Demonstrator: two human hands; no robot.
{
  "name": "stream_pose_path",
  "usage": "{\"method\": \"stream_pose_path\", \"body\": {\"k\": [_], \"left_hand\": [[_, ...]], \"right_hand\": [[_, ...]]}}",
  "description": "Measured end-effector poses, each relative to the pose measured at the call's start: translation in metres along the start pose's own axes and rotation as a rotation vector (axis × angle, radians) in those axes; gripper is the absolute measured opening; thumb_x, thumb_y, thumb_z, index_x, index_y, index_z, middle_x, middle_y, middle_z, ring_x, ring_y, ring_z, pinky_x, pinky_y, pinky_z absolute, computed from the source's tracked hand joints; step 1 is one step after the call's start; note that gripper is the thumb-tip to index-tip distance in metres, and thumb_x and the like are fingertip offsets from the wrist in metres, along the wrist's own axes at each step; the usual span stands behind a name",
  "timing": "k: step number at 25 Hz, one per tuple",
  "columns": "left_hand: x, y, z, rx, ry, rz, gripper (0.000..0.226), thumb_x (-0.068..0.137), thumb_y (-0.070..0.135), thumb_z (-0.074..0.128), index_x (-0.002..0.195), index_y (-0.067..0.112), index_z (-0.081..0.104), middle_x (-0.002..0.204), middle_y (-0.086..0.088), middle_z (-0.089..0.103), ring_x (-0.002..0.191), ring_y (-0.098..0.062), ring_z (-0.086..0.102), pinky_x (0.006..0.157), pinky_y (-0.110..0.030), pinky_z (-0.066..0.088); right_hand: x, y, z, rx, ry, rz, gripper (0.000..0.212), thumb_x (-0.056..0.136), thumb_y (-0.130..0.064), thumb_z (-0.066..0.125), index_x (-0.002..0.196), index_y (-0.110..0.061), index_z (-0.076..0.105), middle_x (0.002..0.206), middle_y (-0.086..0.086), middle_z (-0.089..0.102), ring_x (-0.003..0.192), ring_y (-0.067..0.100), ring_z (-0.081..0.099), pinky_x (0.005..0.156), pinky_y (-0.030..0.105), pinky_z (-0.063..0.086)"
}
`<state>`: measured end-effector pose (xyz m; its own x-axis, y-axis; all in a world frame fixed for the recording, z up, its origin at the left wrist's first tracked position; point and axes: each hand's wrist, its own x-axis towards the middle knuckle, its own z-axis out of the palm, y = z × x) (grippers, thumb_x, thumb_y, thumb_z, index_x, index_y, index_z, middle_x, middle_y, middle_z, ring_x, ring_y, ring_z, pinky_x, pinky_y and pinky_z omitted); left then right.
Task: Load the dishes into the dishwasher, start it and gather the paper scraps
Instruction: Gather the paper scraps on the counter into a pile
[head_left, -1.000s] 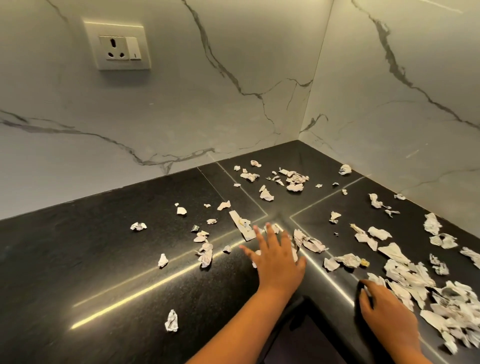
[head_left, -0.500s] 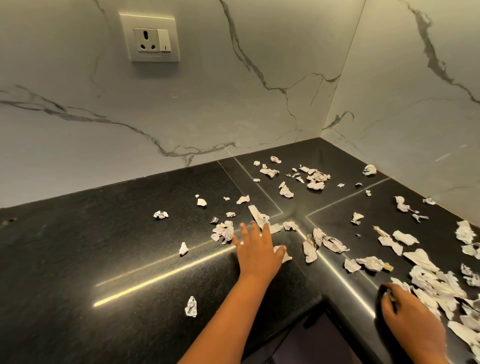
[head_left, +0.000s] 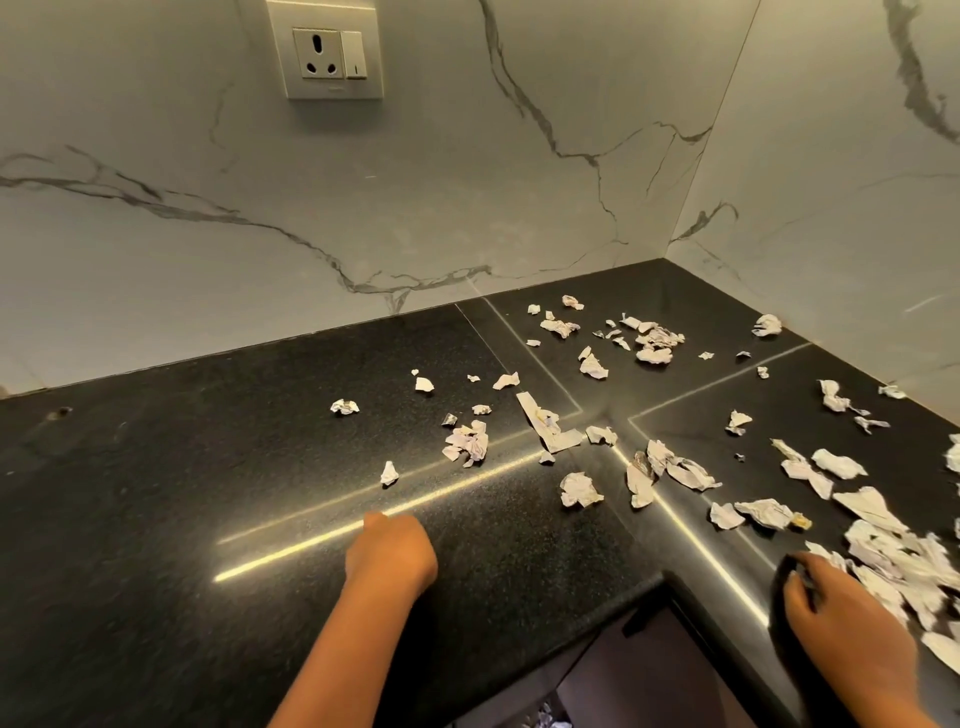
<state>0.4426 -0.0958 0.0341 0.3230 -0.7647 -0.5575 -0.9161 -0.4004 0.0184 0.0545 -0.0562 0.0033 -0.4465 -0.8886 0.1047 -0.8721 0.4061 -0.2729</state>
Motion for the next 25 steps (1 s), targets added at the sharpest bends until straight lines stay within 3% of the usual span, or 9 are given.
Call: {"method": "stream_pose_path", "body": {"k": [3,9,13,15,17,19,21,24,25], "left_hand": [[0.015,0.020,0.005,-0.145,0.186,0.131,0.027,0.086,0.010,0.051,0.112,0.010,0.058,0.120,-0.011,0.055,0.106,-0.026,0.059,0.081,-0.031,0.048],[0.047,0.069,0.004,-0.603,0.395,0.524,0.029,0.088,0.019,0.057,0.116,0.015,0.056,0.117,-0.004,0.052,0.099,-0.018,0.054,0.082,-0.028,0.044],[0.063,0.051,0.001,-0.572,0.799,0.383,0.027,0.085,0.033,0.060,0.109,0.022,0.064,0.104,0.001,0.062,0.097,-0.020,0.056,0.071,-0.030,0.043],[0.077,0.040,0.001,-0.492,0.777,0.274,0.044,0.081,0.044,0.063,0.118,0.023,0.059,0.110,-0.002,0.059,0.101,-0.025,0.053,0.077,-0.034,0.045],[0.087,0.043,0.000,-0.363,0.693,0.288,0.050,0.081,0.051,0.059,0.123,0.024,0.055,0.114,-0.002,0.054,0.102,-0.024,0.054,0.079,-0.034,0.045],[0.093,0.056,-0.002,-0.286,0.682,0.355,0.048,0.086,0.052,0.053,0.125,0.024,0.053,0.117,-0.001,0.051,0.103,-0.023,0.054,0.079,-0.034,0.046],[0.101,0.071,-0.009,-0.275,0.681,0.394,0.046,0.089,0.050,0.048,0.126,0.023,0.052,0.117,-0.001,0.050,0.104,-0.022,0.055,0.078,-0.034,0.046],[0.112,0.082,-0.018,-0.244,0.675,0.417,0.043,0.091,0.049,0.045,0.124,0.022,0.051,0.115,-0.001,0.051,0.102,-0.021,0.057,0.075,-0.033,0.046],[0.116,0.083,-0.019,-0.244,0.669,0.427,0.043,0.091,0.051,0.045,0.122,0.023,0.052,0.113,0.000,0.052,0.101,-0.021,0.057,0.074,-0.033,0.046]], "right_hand": [[0.000,0.000,-0.001,0.001,0.002,-0.002,0.023,0.090,-0.027,0.048,0.110,-0.024,0.061,0.105,0.008,0.066,0.090,0.030,0.062,0.063,0.033,0.041],[-0.002,-0.002,-0.003,0.004,-0.026,0.013,0.026,0.091,-0.030,0.047,0.114,-0.027,0.059,0.107,0.005,0.066,0.093,0.027,0.061,0.065,0.032,0.042],[-0.002,-0.005,-0.005,-0.015,-0.027,0.022,0.022,0.091,-0.029,0.047,0.108,-0.026,0.059,0.104,0.003,0.066,0.092,0.026,0.061,0.064,0.031,0.041],[-0.002,-0.011,-0.007,-0.043,-0.037,0.023,0.014,0.091,-0.028,0.046,0.096,-0.022,0.058,0.100,0.004,0.067,0.086,0.027,0.061,0.063,0.030,0.040],[0.003,-0.025,-0.003,-0.028,-0.028,0.022,0.014,0.091,-0.029,0.046,0.092,-0.019,0.056,0.099,0.006,0.067,0.081,0.026,0.058,0.066,0.030,0.045],[0.010,-0.052,0.012,0.084,-0.039,-0.102,0.026,0.092,-0.033,0.049,0.114,-0.019,0.058,0.108,0.004,0.065,0.091,0.023,0.060,0.072,0.030,0.046],[0.014,-0.094,0.030,0.205,-0.046,-0.396,0.043,0.090,-0.038,0.054,0.129,-0.020,0.051,0.110,-0.001,0.062,0.099,0.018,0.060,0.077,0.031,0.049],[0.019,-0.144,0.054,0.059,-0.015,-0.926,0.042,0.085,-0.046,0.049,0.121,-0.026,0.059,0.108,0.000,0.062,0.096,0.016,0.061,0.078,0.030,0.053],[0.027,-0.149,0.062,-0.004,0.029,-1.010,0.039,0.084,-0.046,0.047,0.116,-0.029,0.062,0.110,0.001,0.063,0.097,0.017,0.061,0.080,0.032,0.054]]}}
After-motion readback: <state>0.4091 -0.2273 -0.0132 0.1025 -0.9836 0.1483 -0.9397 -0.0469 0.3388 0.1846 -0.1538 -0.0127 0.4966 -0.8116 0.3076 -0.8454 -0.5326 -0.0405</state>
